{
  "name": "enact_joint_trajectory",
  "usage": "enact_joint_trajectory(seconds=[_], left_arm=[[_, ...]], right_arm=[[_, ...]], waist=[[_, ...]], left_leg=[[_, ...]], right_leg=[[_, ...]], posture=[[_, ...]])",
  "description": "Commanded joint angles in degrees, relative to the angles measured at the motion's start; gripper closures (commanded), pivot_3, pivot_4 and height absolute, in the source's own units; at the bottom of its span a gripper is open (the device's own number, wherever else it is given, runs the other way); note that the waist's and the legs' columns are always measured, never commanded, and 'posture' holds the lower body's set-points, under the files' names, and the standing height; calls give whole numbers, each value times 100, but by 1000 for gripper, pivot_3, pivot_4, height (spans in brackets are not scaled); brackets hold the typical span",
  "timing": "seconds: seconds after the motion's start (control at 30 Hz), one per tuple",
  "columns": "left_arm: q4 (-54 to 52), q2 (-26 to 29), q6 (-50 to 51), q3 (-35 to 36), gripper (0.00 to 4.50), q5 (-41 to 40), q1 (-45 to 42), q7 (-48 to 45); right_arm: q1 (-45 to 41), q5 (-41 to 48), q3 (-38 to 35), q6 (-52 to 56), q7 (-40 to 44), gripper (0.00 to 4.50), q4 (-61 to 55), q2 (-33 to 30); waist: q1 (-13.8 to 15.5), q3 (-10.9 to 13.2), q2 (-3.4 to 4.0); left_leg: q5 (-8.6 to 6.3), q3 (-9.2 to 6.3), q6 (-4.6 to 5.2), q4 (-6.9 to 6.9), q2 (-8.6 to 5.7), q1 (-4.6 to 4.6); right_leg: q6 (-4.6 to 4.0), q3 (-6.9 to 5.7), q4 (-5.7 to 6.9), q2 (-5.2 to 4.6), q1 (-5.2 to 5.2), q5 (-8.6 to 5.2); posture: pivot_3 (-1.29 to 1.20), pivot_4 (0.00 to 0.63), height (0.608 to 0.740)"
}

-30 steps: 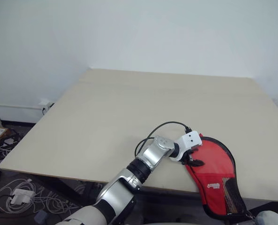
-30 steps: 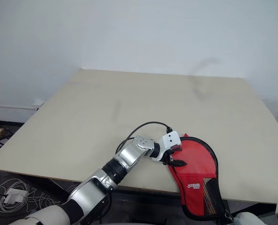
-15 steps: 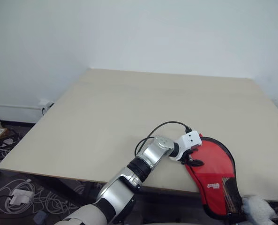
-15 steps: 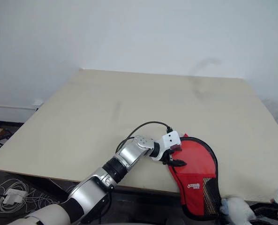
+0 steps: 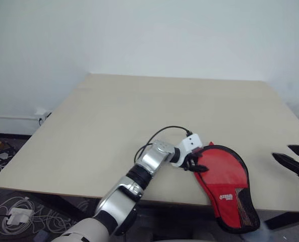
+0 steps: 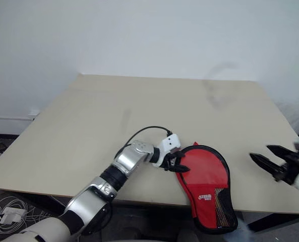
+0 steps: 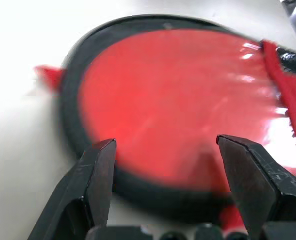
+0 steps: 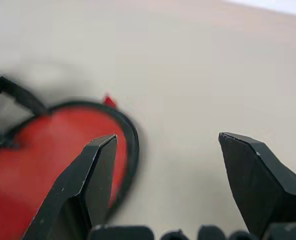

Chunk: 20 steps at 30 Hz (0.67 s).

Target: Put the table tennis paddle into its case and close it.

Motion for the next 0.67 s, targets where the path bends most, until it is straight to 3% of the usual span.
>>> enact_joint_trajectory(seconds=[0.03, 0.17, 0.33, 0.67], left_arm=[[-910, 363, 189, 230, 1066, -253, 51, -248], [-2017, 1214, 616, 696, 1066, -581, 379, -421], [-2813, 2285, 937, 1065, 1066, -853, 1104, -584], [-3786, 3326, 1468, 1496, 1066, -992, 2746, -130]], right_arm=[[-377, -95, 391, -310, -385, 984, 76, 225], [-766, -230, 964, -838, -523, 984, 611, 680], [-1074, -202, 1345, -1326, -370, 984, 1286, 939], [-1234, -94, 1252, -1940, 388, 984, 2227, 399]], waist=[[5, -2, 10], [-57, -8, 25], [-128, -7, 55], [-195, -2, 60]], left_leg=[[1, 1, -2, 3, -3, -17], [10, 7, -12, 23, -19, -88], [14, 6, -18, 23, -17, -85], [14, 2, -17, 21, -15, -81]], right_leg=[[0, 3, 11, -3, -20, 0], [-1, 9, 56, -18, -105, 0], [-2, 8, 60, -14, -105, 1], [-2, 5, 58, -12, -98, 1]], posture=[[0, 0, 716], [0, 0, 716], [0, 0, 716], [0, 0, 716]])
